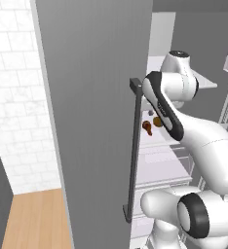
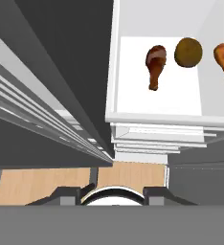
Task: Place one avocado and one chicken drumstick in each tupperware on the nearby counter, to pack two identical lunches.
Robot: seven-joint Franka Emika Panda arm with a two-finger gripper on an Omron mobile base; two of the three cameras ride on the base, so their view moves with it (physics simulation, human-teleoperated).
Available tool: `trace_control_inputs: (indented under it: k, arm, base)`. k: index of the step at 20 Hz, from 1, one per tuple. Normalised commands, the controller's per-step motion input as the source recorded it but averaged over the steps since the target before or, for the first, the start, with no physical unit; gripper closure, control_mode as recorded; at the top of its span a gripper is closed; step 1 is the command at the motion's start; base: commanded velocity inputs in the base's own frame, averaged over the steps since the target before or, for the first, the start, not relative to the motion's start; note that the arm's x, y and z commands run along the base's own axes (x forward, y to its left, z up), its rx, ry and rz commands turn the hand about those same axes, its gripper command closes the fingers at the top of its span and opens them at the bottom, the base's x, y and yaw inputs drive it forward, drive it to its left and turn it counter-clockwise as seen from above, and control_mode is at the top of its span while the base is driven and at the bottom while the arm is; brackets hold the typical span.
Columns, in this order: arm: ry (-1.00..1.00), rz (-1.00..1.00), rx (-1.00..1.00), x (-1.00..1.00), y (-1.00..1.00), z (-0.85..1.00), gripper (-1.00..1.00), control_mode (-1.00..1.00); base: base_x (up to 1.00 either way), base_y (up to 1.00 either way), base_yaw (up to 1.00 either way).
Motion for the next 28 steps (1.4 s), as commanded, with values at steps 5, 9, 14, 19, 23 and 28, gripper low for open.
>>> trace_control_inputs:
  k: [5, 9, 14, 19, 23, 28]
  arm:
    - [-0.08, 0.00, 0.00, -0.08, -0.10, -0.42, -1.00, -1.00]
    - [-0.09, -0.03, 0.00, -0.13, -0.27, -0.45, -1.00, -1.00]
    - [-0.03, 0.00, 0.00, -0.06, -0.34, -0.43, -1.00, -1.00]
    - [-0.01, 0.00, -0.04, -0.13, -0.29, -0.27, -1.00, -1.00]
    - [0.00, 0.00, -0.16, 0.09, -0.16, -0.45, -1.00, -1.00]
    - [-0.02, -0.02, -0.17, 0.24, -0.41, -0.55, -1.00, -1.00]
  base:
    - [0.00, 0.00, 0.00]
    - [0.00, 0.00, 0.00]
    - [0.00, 0.00, 0.00]
    - [0.00, 0.00, 0.00]
    - [0.00, 0.00, 0.00]
    - [0.00, 0.00, 0.00]
